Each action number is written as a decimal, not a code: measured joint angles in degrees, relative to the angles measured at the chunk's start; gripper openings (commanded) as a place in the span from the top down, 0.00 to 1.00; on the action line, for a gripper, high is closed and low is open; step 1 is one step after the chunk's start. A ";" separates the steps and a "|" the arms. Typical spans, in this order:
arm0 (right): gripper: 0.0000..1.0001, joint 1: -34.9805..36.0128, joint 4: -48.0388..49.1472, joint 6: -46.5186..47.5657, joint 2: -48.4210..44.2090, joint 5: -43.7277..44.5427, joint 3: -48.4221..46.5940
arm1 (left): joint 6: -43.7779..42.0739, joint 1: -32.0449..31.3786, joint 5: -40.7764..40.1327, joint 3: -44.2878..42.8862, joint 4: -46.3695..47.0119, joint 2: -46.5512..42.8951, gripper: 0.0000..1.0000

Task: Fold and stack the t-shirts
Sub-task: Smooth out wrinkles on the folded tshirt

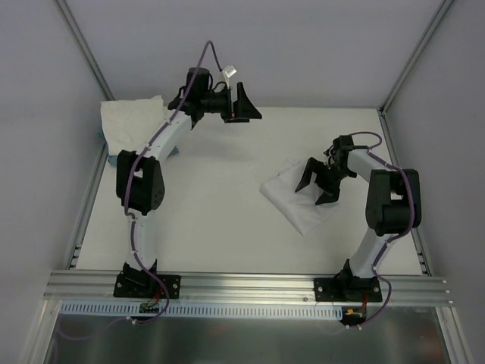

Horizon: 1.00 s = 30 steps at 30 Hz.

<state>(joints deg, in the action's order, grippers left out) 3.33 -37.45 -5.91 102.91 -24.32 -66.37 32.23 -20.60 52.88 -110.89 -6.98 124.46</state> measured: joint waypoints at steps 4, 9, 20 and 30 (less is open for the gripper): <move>0.01 0.09 -1.03 -0.33 3.06 -1.22 -2.27 | -2.84 2.64 -1.22 0.00 -2.29 -9.40 0.01; 0.01 1.36 -4.24 -0.07 9.01 -2.34 -10.01 | -5.38 2.56 -2.01 1.33 -3.89 -16.74 0.02; 0.00 10.84 -10.51 4.02 19.67 -4.55 -26.62 | -8.00 3.17 -3.98 6.34 -8.90 -18.49 0.01; 0.00 16.00 -18.80 10.19 22.88 -3.41 -32.02 | -8.55 3.82 -3.96 8.74 -8.81 -18.67 0.01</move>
<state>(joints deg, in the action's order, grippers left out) 19.33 -56.25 4.27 125.80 -27.73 -98.39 23.68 -16.78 48.93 -102.15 -15.79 105.80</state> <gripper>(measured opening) 0.993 0.986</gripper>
